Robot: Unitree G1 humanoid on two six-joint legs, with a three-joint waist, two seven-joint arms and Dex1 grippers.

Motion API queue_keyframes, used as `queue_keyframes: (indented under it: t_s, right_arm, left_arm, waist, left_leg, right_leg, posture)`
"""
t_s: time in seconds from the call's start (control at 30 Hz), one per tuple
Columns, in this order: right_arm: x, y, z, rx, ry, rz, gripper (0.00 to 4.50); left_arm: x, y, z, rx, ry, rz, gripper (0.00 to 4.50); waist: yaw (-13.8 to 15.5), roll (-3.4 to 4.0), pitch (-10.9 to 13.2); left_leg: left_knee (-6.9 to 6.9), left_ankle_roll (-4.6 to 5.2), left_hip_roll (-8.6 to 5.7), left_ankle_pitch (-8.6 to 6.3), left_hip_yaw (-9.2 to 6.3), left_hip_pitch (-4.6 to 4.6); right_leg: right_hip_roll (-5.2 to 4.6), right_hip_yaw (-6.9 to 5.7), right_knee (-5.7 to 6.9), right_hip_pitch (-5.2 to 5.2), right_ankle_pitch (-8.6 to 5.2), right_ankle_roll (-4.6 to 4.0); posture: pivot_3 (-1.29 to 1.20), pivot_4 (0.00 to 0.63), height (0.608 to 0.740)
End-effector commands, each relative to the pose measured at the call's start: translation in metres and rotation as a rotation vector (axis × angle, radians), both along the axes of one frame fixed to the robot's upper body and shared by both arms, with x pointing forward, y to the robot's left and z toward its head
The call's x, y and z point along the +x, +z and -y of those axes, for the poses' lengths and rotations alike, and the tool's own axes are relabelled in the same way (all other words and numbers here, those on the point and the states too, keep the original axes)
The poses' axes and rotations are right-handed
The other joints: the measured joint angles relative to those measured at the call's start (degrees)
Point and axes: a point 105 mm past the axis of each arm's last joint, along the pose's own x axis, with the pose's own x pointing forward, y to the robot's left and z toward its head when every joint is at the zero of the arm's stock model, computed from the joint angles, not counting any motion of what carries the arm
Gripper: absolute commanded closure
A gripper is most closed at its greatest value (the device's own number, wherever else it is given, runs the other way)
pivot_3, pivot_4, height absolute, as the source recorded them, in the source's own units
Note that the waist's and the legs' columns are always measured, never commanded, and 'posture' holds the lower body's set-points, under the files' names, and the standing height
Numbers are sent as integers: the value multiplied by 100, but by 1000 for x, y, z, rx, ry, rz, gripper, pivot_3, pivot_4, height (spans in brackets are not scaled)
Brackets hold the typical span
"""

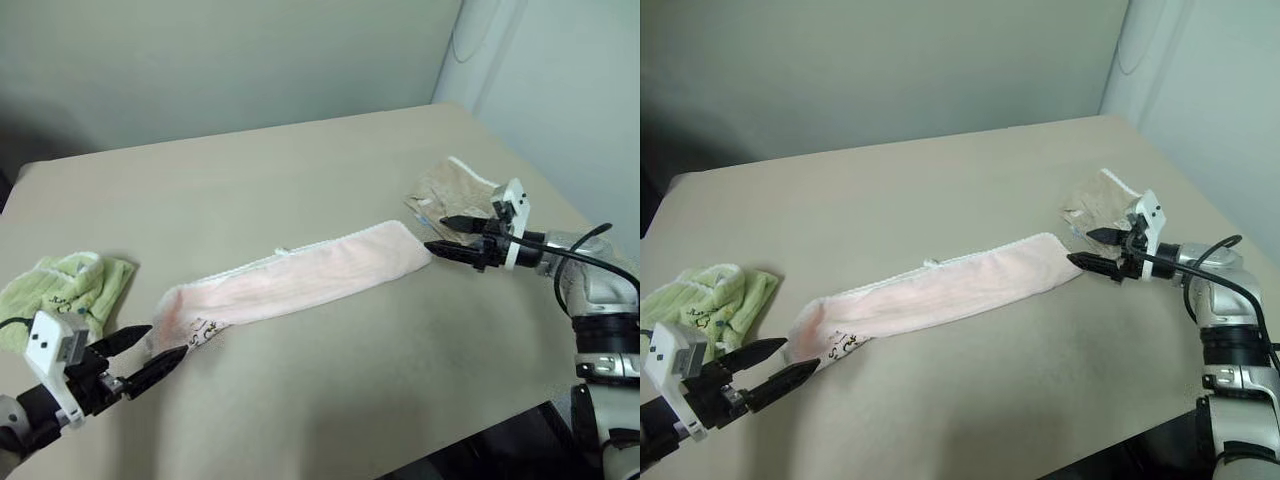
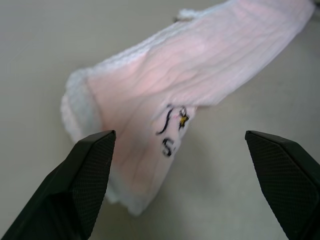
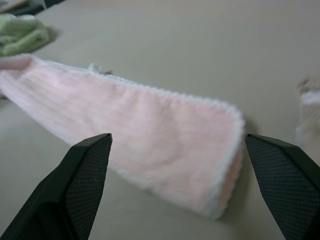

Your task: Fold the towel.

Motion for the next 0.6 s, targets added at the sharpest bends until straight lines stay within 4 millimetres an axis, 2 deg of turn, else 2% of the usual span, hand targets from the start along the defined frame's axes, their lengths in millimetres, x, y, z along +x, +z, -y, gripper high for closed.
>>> queue_keyframes:
  t_s: [0.03,0.2,0.33,0.47,0.6]
  right_arm:
    - [-8,18,3,76,-19,-9,9]
    - [-20,27,-5,181,-1,-98,9]
    - [-25,17,-11,183,-13,-163,9]
    - [-28,8,-14,197,-45,-218,9]
    - [-29,-2,-15,207,-80,-257,9]
  left_arm:
    - [1,1,3,74,-61,4,0]
    - [0,-19,2,203,-126,-38,0]
    - [2,-31,-5,305,-161,-58,0]
    - [3,-37,-24,417,-150,-57,0]
    - [6,-39,-32,483,-145,-29,0]
  waist:
    - [11,0,0]
    - [14,0,0]
    - [21,0,-1]
    - [21,-1,-1]
    - [19,0,-1]
  left_leg:
    - [2,1,-1,-1,0,-1]
    - [0,-1,-2,0,0,-4]
    - [-6,1,-2,-1,-3,-4]
    - [-6,16,-1,-10,-4,-12]
    - [-5,24,-2,-14,-4,-14]
  right_leg:
    - [-1,1,0,0,0,2]
    - [2,4,0,-6,-3,5]
    - [4,3,3,-11,-5,3]
    - [4,3,4,-16,-5,3]
    - [4,3,6,-18,-4,5]
  posture:
    - [0,150,740]
    - [0,150,740]
    - [0,150,740]
    - [0,150,740]
    - [0,150,740]
